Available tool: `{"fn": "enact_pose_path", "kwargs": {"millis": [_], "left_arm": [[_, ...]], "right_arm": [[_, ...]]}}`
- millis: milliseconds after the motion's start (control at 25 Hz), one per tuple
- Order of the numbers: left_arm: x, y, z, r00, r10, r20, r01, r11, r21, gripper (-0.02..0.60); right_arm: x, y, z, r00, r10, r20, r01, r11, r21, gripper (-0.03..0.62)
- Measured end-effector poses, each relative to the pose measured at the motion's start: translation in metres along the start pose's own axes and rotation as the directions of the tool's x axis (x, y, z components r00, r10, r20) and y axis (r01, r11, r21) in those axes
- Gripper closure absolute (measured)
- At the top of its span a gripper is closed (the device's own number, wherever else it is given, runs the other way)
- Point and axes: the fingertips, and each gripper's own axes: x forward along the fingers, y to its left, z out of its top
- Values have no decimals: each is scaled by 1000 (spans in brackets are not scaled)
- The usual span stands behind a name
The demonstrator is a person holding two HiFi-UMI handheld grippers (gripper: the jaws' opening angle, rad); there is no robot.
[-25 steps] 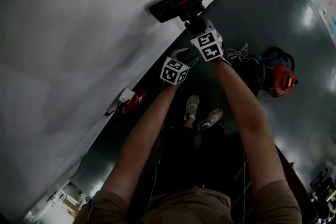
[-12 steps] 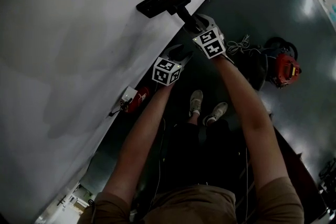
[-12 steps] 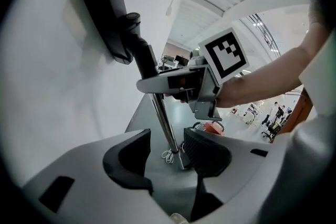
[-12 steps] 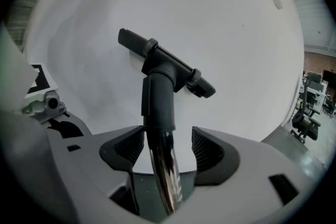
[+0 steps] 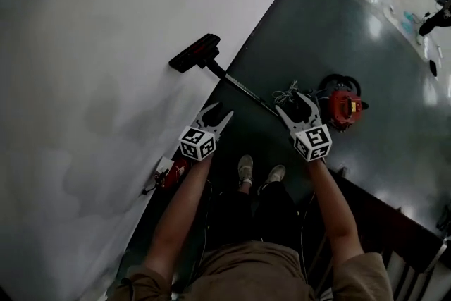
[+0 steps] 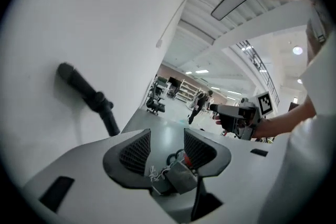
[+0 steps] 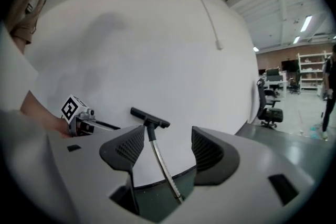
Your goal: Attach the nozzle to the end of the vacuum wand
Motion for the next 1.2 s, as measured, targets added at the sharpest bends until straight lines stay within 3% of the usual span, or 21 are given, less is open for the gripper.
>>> {"fn": "enact_pose_path", "kwargs": {"millis": [200, 400, 560, 680, 840, 1040, 1200], "left_arm": [[-13, -78, 95, 985, -118, 125, 104, 988, 112, 391], [-34, -167, 168, 954, -235, 188, 192, 956, 221, 391], [-38, -231, 229, 921, -312, 233, 233, 921, 312, 391], [-57, -290, 260, 894, -366, 257, 257, 891, 374, 391], [-73, -364, 280, 872, -427, 239, 284, 839, 465, 391], [-91, -447, 268, 862, -473, 181, 315, 781, 539, 391], [-97, -487, 251, 861, -488, 145, 331, 752, 570, 391]], "right_arm": [[-143, -49, 85, 971, -197, 132, 201, 979, -18, 326], [-256, -62, 152, 921, -330, 206, 346, 937, -42, 326], [-329, -70, 218, 857, -397, 329, 394, 916, 78, 326], [-386, -53, 261, 820, -402, 406, 403, 911, 88, 326], [-457, -32, 289, 785, -415, 461, 446, 894, 44, 326], [-558, -16, 273, 734, -475, 486, 502, 861, 83, 327], [-612, -10, 246, 718, -518, 465, 548, 833, 81, 327]]}}
